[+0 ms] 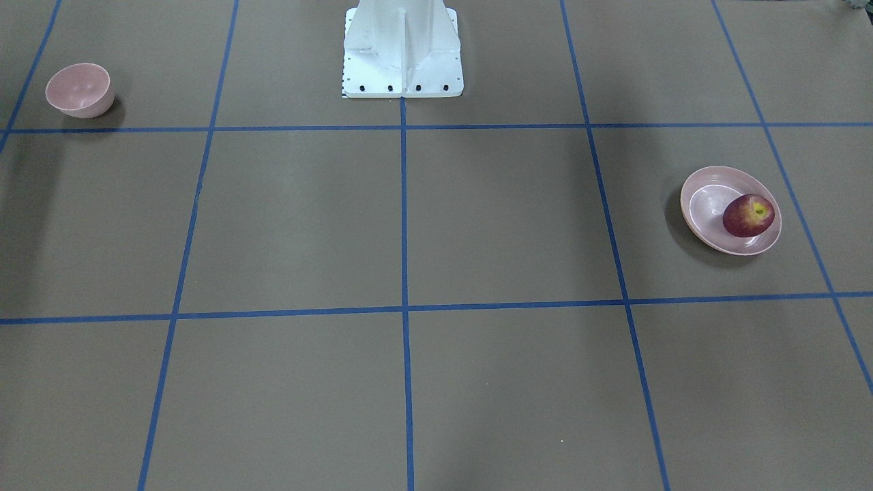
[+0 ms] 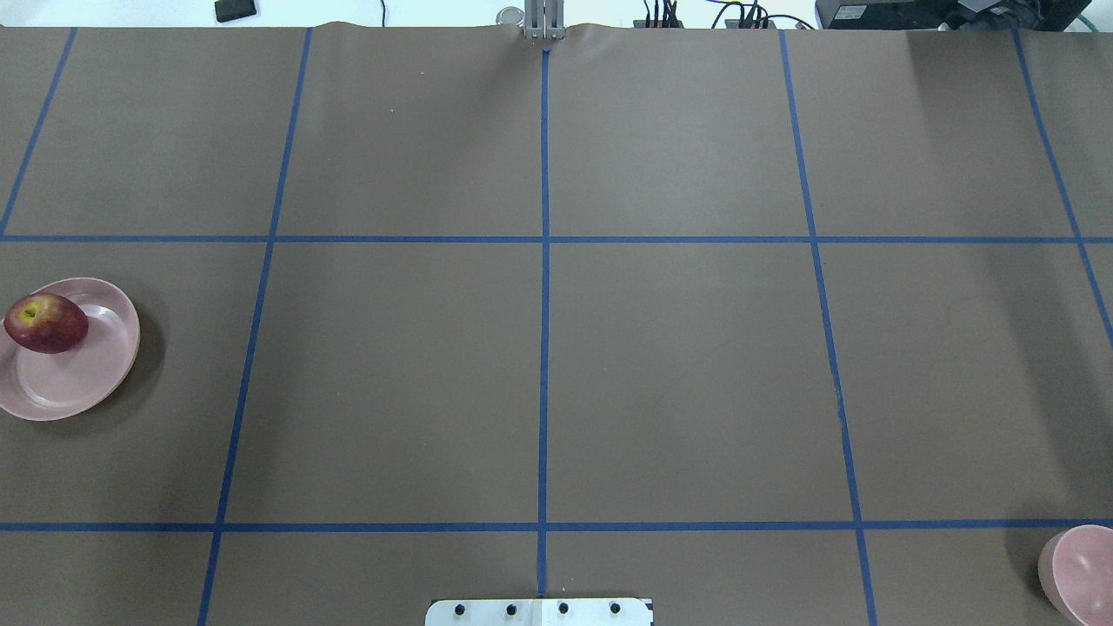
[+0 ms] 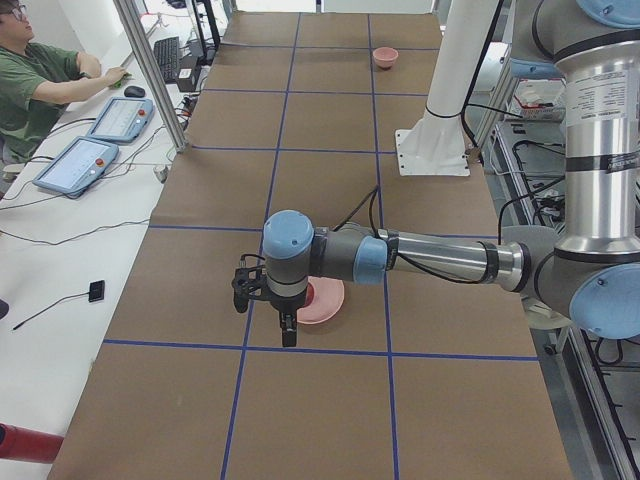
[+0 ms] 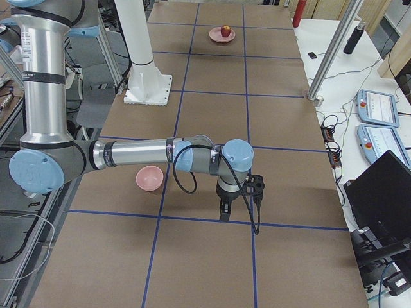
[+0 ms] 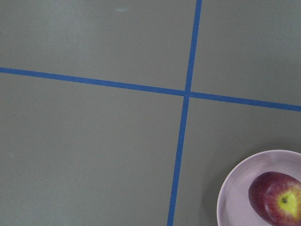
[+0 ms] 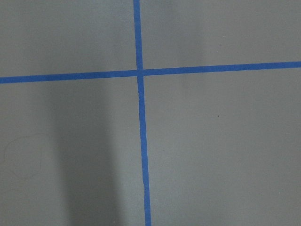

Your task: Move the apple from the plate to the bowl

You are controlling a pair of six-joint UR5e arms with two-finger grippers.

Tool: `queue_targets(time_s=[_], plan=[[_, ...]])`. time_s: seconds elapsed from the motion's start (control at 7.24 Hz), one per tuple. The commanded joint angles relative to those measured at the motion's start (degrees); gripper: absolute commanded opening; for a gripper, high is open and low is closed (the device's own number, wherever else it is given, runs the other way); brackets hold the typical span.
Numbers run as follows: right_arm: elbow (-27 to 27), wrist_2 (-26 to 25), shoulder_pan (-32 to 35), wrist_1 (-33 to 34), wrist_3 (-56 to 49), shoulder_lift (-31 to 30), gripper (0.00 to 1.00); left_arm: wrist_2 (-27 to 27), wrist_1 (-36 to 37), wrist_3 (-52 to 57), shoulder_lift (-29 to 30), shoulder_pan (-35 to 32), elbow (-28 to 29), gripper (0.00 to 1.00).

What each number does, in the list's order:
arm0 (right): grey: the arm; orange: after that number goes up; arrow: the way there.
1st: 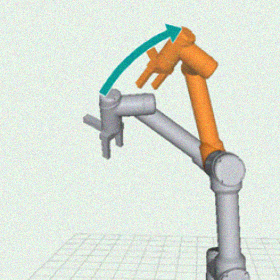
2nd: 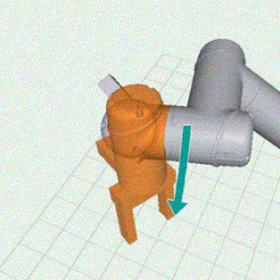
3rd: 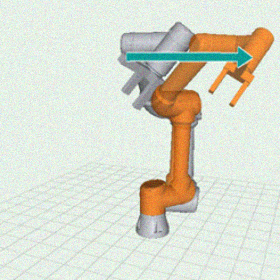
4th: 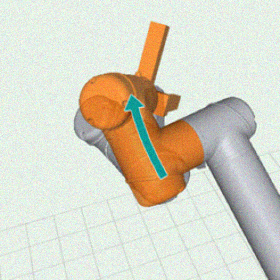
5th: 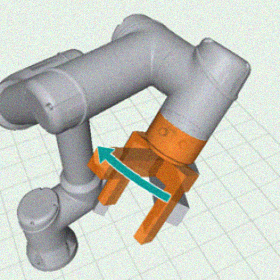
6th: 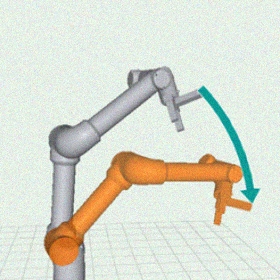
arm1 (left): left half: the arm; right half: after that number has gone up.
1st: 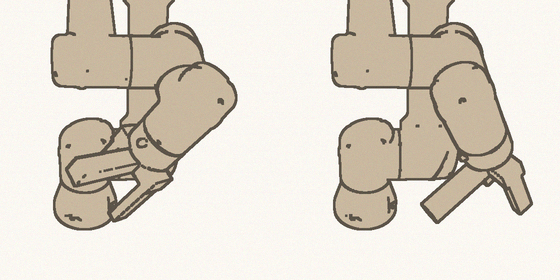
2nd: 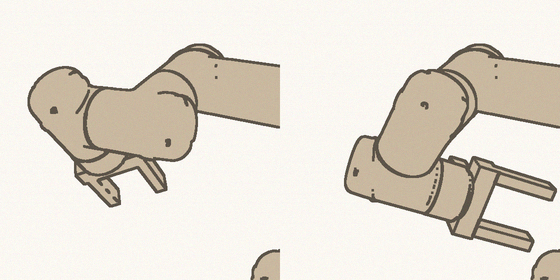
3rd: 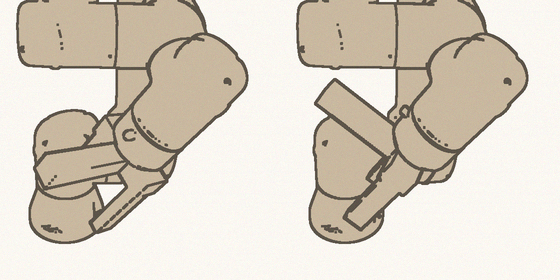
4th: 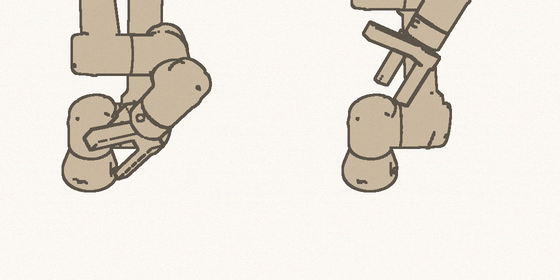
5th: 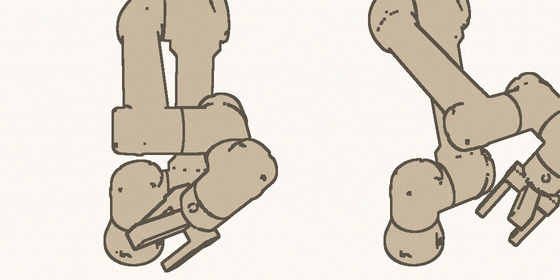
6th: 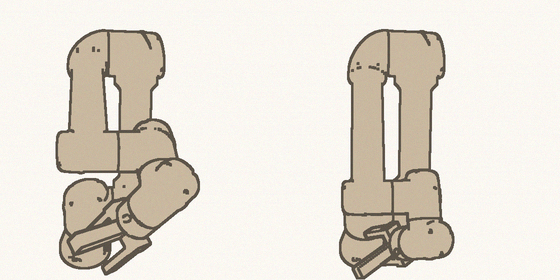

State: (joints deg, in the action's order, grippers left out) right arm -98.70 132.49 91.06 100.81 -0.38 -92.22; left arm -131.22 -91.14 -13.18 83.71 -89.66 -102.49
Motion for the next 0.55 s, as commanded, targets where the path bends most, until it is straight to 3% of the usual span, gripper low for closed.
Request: queue_targets(time_s=[0.0,0.41], plan=[[-0.6,-0.1,0.1,0.0,-0.2,-0.2,1.00,0.0,0.0,0.0,0.0,0.0,0.1,0.99],[-0.7,-0.3,0.0,0.1,0.3,0.1,1.00,-0.1,0.0,0.3,-0.2,0.0,1.3,0.99]])
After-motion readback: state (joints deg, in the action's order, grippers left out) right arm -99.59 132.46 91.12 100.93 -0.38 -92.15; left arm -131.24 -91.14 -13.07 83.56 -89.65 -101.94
